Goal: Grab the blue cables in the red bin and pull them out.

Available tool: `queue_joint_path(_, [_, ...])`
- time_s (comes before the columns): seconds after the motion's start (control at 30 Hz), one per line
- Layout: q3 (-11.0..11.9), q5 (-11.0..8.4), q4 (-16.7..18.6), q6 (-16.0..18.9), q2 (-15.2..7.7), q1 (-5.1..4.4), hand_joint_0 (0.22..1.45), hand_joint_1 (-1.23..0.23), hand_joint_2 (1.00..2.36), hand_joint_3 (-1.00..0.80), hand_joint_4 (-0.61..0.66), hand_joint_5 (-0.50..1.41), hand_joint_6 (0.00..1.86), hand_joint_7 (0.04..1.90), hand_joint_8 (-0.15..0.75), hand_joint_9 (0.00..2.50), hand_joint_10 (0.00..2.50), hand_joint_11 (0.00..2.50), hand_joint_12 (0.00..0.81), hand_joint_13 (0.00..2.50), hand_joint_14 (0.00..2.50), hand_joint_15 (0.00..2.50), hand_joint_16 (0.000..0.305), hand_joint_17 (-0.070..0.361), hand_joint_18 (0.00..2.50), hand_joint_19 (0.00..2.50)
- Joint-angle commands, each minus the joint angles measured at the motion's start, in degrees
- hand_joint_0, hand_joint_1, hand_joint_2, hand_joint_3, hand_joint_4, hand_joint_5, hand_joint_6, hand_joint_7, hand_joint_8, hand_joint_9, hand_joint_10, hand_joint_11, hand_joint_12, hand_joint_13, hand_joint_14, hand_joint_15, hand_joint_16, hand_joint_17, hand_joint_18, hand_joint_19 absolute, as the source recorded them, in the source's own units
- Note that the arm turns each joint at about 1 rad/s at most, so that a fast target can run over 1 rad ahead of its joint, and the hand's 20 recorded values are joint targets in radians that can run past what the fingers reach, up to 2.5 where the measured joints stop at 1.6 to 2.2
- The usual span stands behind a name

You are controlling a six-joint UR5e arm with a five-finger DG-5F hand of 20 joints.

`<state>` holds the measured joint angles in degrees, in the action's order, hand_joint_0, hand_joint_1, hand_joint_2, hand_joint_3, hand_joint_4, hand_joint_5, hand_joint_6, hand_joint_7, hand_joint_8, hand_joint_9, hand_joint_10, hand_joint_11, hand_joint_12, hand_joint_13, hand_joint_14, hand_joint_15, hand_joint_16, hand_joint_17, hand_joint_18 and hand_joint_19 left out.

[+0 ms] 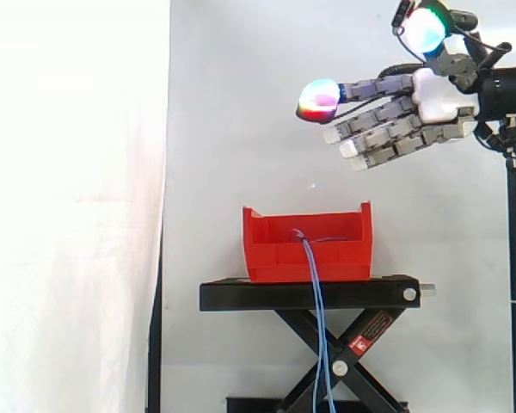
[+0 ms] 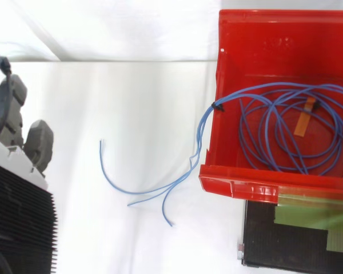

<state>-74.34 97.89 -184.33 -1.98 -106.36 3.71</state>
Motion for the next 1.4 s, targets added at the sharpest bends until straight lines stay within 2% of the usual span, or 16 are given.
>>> queue_joint_path(0.0, [-0.02, 0.90, -0.16, -0.96, 0.46, -0.11, 0.70, -0.76, 1.00, -1.00, 0.01, 0.18, 0.01, 0.25, 0.212, 0.07, 0.00, 0.03, 0.347, 0.00, 0.00, 0.05, 0.061, 0.137, 0.00, 0.21])
queue_joint_path(0.13, [-0.02, 0.90, -0.77, -2.72, 1.33, -0.11, 0.70, -0.76, 1.00, -1.00, 0.01, 0.18, 0.01, 0.25, 0.212, 0.07, 0.00, 0.02, 0.347, 0.00, 0.00, 0.05, 0.061, 0.137, 0.00, 0.20])
queue_joint_path(0.37, [0.07, 0.99, -4.02, -2.63, 1.33, -0.20, 0.70, -0.76, 1.00, -1.00, 0.01, 0.18, 0.01, 0.25, 0.213, 0.07, 0.00, 0.03, 0.346, 0.00, 0.00, 0.05, 0.061, 0.137, 0.00, 0.21])
queue_joint_path(0.77, [-0.02, 0.82, -4.11, -3.51, 1.33, -0.20, 0.70, -0.76, 1.00, -1.00, 0.01, 0.18, 0.01, 0.25, 0.213, 0.07, 0.00, 0.03, 0.347, 0.00, 0.00, 0.05, 0.061, 0.138, 0.00, 0.21])
queue_joint_path(0.8, [0.07, 0.82, -3.85, -3.51, 1.33, -0.20, 0.70, -0.76, 1.00, -1.00, 0.01, 0.18, 0.01, 0.25, 0.212, 0.07, 0.00, 0.04, 0.347, 0.00, 0.00, 0.04, 0.061, 0.138, 0.00, 0.21])
queue_joint_path(0.87, [-0.02, 0.02, -0.51, -3.51, 1.25, -0.37, 0.70, -0.76, 1.00, -1.00, 0.01, 0.18, 0.01, 0.25, 0.211, 0.07, 0.00, 0.04, 0.346, 0.00, 0.00, 0.05, 0.061, 0.137, 0.00, 0.21])
queue_joint_path(1.0, [-0.02, -0.85, 2.57, -3.25, 0.81, -0.72, 0.70, -0.76, 1.00, -1.00, 0.02, 0.18, 0.01, 0.26, 0.213, 0.07, 0.00, 0.03, 0.346, 0.00, 0.00, 0.05, 0.061, 0.137, 0.00, 0.21])
queue_joint_path(1.17, [-0.02, -0.77, 3.97, -1.84, -0.77, -0.99, 0.70, -0.76, 1.00, -1.00, 0.02, 0.18, 0.01, 0.26, 0.213, 0.07, 0.00, 0.04, 0.346, 0.00, 0.00, 0.05, 0.061, 0.137, 0.00, 0.21])
queue_joint_path(1.33, [-0.02, -0.41, 7.67, 0.01, -2.62, -1.16, 0.70, -0.76, 1.00, -1.00, 0.02, 0.18, 0.01, 0.26, 0.213, 0.07, 0.00, 0.04, 0.346, 0.00, 0.00, 0.05, 0.061, 0.137, 0.00, 0.21])
queue_joint_path(1.37, [-0.02, 0.02, 10.13, 0.53, -3.76, -1.16, 0.70, -0.76, 1.00, -1.00, 0.02, 0.18, 0.01, 0.26, 0.214, 0.07, 0.00, 0.04, 0.346, 0.00, 0.00, 0.05, 0.061, 0.136, 0.00, 0.21])
